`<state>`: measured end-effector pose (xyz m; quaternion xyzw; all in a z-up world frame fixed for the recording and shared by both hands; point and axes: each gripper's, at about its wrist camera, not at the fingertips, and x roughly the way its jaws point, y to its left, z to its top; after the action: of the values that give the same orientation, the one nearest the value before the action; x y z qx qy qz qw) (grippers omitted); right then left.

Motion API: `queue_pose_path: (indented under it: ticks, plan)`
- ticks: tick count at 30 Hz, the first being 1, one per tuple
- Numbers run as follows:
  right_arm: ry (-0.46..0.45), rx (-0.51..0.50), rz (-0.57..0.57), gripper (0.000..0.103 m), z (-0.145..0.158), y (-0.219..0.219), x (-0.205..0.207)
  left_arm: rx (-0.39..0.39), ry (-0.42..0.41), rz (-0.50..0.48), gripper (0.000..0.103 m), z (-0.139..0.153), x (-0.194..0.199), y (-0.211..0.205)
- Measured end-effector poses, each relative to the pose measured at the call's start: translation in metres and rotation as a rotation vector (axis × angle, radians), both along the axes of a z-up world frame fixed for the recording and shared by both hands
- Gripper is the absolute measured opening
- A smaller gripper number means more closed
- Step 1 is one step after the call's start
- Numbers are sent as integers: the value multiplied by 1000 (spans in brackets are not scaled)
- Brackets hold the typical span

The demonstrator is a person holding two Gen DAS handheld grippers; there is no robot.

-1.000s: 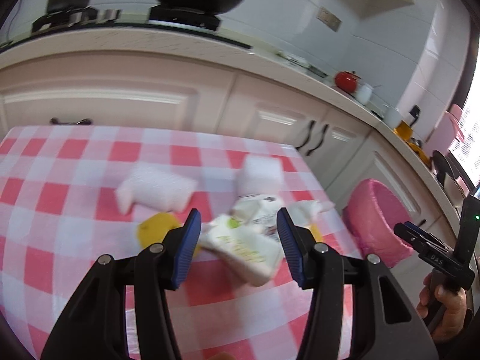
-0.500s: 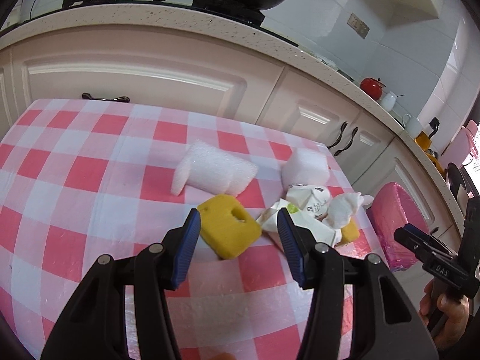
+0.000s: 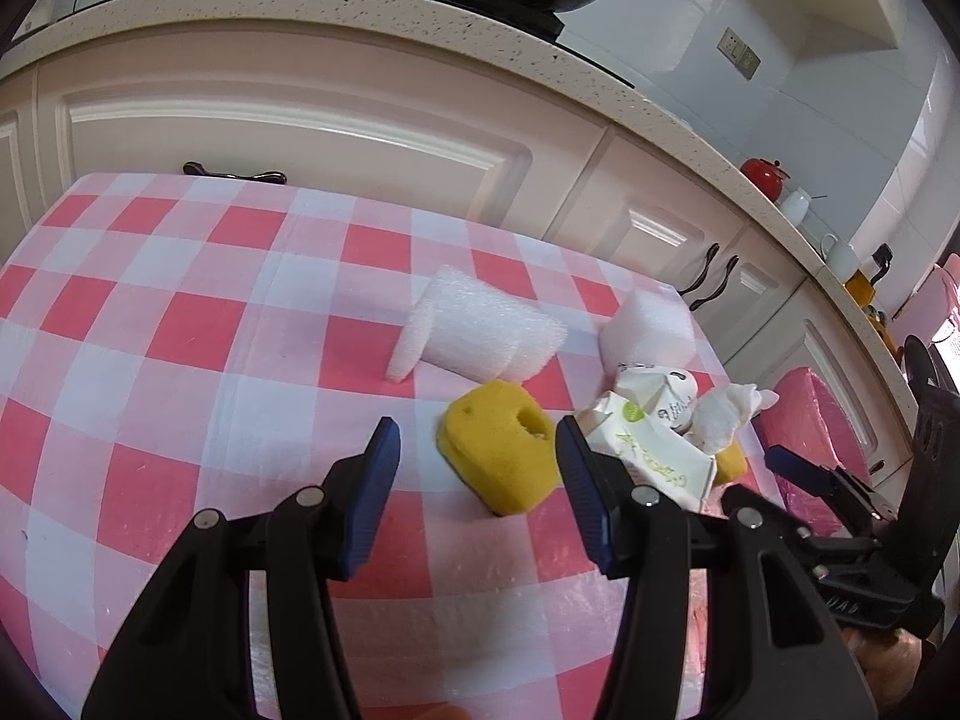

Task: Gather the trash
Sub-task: 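Grasp a white paper cup with the right gripper while the left grasps a yellow sponge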

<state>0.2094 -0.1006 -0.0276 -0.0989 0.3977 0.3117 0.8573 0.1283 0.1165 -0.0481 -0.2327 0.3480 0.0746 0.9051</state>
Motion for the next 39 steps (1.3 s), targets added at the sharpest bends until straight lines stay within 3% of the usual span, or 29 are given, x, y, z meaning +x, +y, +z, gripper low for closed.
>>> queue_pose_path:
  ticks: [14, 16, 21, 39]
  plan:
    - [11, -78, 58, 84, -24, 39, 12, -11, 7, 13, 52, -5, 1, 11]
    - [18, -87, 63, 80, -27, 41, 12, -12, 7, 11, 52, -5, 2, 12]
    - [41, -91, 72, 56, -34, 43, 12, -9, 14, -1, 52, -6, 5, 9]
    - [41, 5, 72, 52, -9, 19, 2, -8, 48, -29, 55, -15, 19, -9]
